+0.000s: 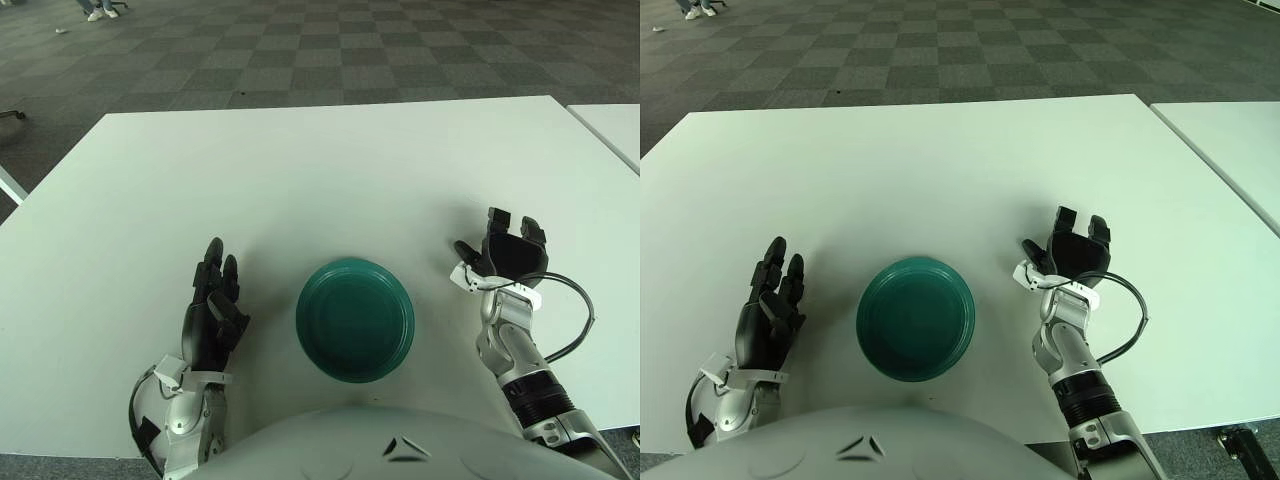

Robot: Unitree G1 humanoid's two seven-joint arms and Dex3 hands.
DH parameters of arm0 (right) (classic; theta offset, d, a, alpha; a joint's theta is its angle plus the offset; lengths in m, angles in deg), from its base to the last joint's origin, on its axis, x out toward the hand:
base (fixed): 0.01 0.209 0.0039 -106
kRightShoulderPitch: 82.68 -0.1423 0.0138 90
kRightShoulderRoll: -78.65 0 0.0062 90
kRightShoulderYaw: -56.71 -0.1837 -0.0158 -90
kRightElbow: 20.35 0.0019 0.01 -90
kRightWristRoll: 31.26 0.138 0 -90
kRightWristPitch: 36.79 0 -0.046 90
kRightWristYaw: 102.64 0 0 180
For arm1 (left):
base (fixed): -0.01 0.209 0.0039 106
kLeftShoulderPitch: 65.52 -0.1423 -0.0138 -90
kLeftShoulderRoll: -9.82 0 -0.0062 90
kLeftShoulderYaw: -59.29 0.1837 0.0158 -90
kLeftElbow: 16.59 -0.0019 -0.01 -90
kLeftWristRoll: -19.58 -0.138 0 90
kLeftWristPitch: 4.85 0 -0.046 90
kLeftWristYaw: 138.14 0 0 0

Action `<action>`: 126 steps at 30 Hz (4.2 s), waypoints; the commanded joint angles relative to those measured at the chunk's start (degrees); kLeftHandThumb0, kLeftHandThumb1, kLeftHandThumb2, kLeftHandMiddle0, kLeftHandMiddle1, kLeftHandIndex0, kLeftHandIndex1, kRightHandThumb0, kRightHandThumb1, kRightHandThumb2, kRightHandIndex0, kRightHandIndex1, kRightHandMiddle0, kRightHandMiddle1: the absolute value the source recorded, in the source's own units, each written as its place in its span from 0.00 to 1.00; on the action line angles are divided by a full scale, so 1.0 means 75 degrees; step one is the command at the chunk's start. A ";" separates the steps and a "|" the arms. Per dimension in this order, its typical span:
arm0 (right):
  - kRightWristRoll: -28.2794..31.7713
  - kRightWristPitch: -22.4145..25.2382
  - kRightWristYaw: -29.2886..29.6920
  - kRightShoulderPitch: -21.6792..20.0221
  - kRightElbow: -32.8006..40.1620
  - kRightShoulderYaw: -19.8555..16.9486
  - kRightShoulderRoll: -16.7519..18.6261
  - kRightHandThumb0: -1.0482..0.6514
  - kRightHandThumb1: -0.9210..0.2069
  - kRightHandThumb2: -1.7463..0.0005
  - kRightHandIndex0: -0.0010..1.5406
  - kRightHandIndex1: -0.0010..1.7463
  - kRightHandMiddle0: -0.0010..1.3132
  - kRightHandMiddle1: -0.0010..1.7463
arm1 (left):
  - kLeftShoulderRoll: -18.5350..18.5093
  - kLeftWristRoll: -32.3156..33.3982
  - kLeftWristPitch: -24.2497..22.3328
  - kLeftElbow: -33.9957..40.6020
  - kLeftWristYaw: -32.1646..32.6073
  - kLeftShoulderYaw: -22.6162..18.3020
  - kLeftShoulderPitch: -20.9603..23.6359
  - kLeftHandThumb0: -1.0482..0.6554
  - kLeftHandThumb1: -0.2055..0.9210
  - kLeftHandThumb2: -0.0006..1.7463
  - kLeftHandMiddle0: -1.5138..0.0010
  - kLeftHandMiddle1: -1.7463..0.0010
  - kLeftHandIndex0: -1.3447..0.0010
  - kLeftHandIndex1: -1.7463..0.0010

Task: Put the charger into the plate.

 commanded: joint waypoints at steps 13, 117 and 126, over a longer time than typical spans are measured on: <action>0.0252 0.0079 -0.0223 0.0716 -0.0040 0.0057 -0.0078 0.15 0.00 0.68 0.20 0.02 0.00 0.40 | -0.0088 0.0147 -0.0354 0.0086 -0.0141 -0.0208 -0.0130 0.00 1.00 0.61 1.00 1.00 1.00 0.88; 0.2228 -0.3546 0.2965 -0.0237 -0.4609 -0.0454 -0.0471 0.37 0.36 0.39 0.63 1.00 0.35 1.00 | 0.0200 -0.0114 -0.0623 0.0499 -0.0130 -0.0173 -0.0274 0.00 1.00 0.61 1.00 1.00 1.00 0.88; 0.2365 -0.3989 0.3381 -0.0376 -0.5026 -0.0411 -0.0538 0.36 0.40 0.36 0.65 1.00 0.38 1.00 | 0.0204 -0.0115 -0.0621 0.0516 -0.0135 -0.0172 -0.0295 0.00 1.00 0.61 1.00 1.00 1.00 0.88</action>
